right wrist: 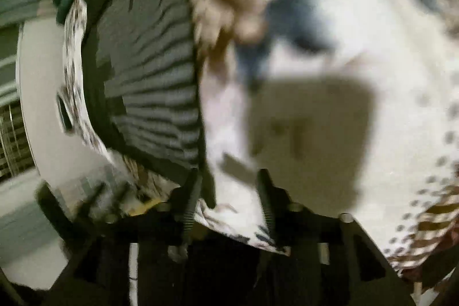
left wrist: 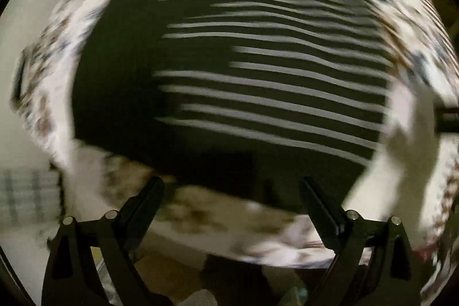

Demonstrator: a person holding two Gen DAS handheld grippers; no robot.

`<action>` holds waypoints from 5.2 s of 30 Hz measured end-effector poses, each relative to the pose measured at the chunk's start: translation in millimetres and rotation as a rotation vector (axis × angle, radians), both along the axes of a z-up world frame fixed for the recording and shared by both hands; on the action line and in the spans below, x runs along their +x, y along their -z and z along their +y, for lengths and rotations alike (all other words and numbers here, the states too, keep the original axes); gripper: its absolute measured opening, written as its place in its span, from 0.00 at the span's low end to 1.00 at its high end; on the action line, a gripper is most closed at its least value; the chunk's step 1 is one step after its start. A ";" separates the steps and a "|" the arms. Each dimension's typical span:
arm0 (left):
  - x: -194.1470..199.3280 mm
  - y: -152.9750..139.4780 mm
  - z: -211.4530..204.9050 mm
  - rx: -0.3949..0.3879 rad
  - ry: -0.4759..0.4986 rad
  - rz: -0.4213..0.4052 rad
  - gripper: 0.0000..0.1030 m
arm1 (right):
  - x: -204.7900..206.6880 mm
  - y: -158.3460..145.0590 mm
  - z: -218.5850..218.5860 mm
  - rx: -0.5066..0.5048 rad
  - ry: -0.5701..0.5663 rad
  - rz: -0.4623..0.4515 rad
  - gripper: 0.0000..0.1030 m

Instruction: Fold small clothes

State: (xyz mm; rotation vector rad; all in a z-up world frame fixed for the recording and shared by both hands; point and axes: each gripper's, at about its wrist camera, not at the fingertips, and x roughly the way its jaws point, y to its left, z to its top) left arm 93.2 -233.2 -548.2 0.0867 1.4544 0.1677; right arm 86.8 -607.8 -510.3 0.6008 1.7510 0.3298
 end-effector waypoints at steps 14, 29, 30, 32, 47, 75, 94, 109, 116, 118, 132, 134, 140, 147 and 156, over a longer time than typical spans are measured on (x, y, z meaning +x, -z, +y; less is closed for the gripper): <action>13.8 43.9 -76.8 0.017 0.188 -0.054 0.06 | 188.8 -56.9 -76.8 -0.014 0.019 -0.217 0.64; 0.5 -41.4 -38.5 -0.046 0.106 -0.186 0.04 | 387.7 18.0 -24.6 0.173 0.141 -0.267 0.66; 3.5 -44.2 -35.8 -0.049 0.104 -0.186 0.04 | 394.0 20.4 -13.7 0.144 0.113 -0.267 0.66; 6.7 -52.7 -26.3 -0.054 0.091 -0.193 0.04 | 405.0 19.9 4.6 0.094 0.064 -0.283 0.27; 22.6 -99.8 132.1 -0.249 -0.215 -0.285 0.04 | 444.5 -112.5 140.7 -0.215 -0.159 -0.327 0.05; 5.1 28.5 428.5 -0.486 -0.587 -0.090 0.21 | 504.6 -25.9 528.4 -0.382 -0.232 -0.215 0.32; 47.6 39.4 380.9 -0.323 -0.377 -0.071 0.28 | 154.5 13.3 350.4 -0.206 -0.072 -0.045 0.66; 64.6 -36.8 366.7 -0.323 -0.231 -0.094 0.31 | 115.7 -11.1 305.8 -0.144 0.022 -0.109 0.66; 172.8 -60.1 378.8 -0.434 -0.180 -0.230 0.53 | 174.0 -17.6 284.9 -0.165 0.123 -0.127 0.66; 226.0 -61.3 374.0 -0.465 -0.154 -0.267 0.53 | 205.5 -19.7 273.0 -0.180 0.167 -0.148 0.66; 496.0 14.0 342.4 -0.592 0.067 -0.245 0.06 | 432.4 5.4 218.7 -0.064 0.448 -0.239 0.66; 498.7 10.8 349.9 -0.624 0.053 -0.269 0.05 | 444.9 11.0 218.0 -0.042 0.472 -0.233 0.49; 508.1 30.8 387.4 -0.666 -0.058 -0.249 0.04 | 449.0 3.2 222.0 -0.132 0.514 -0.255 0.11; 498.2 12.8 381.6 -0.665 -0.018 -0.213 0.12 | 448.3 4.8 223.0 -0.142 0.461 -0.198 0.34; 359.8 -46.9 400.2 -0.573 0.081 -0.232 0.47 | 320.5 -49.3 234.8 -0.152 0.343 -0.213 0.56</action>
